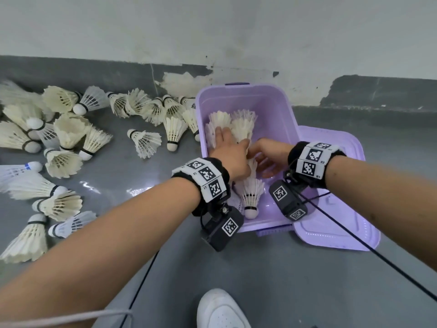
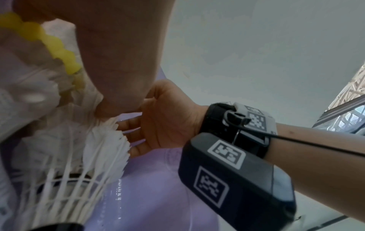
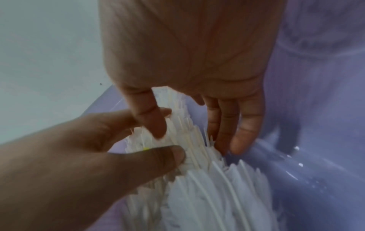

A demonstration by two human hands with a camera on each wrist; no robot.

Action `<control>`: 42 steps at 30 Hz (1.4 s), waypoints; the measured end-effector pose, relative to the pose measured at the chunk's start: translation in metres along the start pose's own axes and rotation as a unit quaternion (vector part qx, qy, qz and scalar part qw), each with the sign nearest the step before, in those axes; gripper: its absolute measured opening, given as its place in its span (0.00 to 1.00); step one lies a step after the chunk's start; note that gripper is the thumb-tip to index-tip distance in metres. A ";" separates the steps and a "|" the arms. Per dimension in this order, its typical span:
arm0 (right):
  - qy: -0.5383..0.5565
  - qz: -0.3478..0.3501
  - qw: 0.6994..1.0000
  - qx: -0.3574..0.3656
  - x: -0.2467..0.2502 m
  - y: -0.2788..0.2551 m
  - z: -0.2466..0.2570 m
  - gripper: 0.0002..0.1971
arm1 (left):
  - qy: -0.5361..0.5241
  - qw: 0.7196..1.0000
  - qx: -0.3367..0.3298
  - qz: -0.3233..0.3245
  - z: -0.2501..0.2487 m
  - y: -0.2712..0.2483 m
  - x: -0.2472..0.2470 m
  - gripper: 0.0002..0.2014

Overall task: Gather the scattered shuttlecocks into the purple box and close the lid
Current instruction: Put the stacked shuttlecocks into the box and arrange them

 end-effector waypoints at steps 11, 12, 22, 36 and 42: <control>-0.067 0.054 0.996 -0.035 -0.013 0.000 -0.020 0.42 | -0.029 1.000 0.010 0.002 0.007 0.001 0.001 0.33; -0.085 0.059 0.994 -0.033 -0.017 0.001 -0.021 0.44 | -0.033 0.999 0.011 -0.001 0.007 0.000 0.002 0.33; -0.009 0.165 0.986 0.022 -0.041 -0.024 -0.020 0.49 | -0.032 0.999 0.007 -0.006 0.008 0.001 0.003 0.33; -0.311 -0.035 0.942 0.120 -0.030 -0.005 0.007 0.66 | -0.027 0.999 0.008 0.025 0.012 -0.003 0.000 0.38; -0.303 -0.066 0.945 0.106 -0.030 -0.005 0.007 0.70 | -0.042 0.999 -0.005 0.029 0.011 -0.008 0.001 0.37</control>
Point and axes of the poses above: each hand's wrist, its own y-axis towards the middle knuckle, its own x-axis out of the back of the hand, z = x × y, the point moved 10 cm from there along y, towards the middle knuckle, and after that the axes turned 3 degrees about -x, right-handed, at the moved point
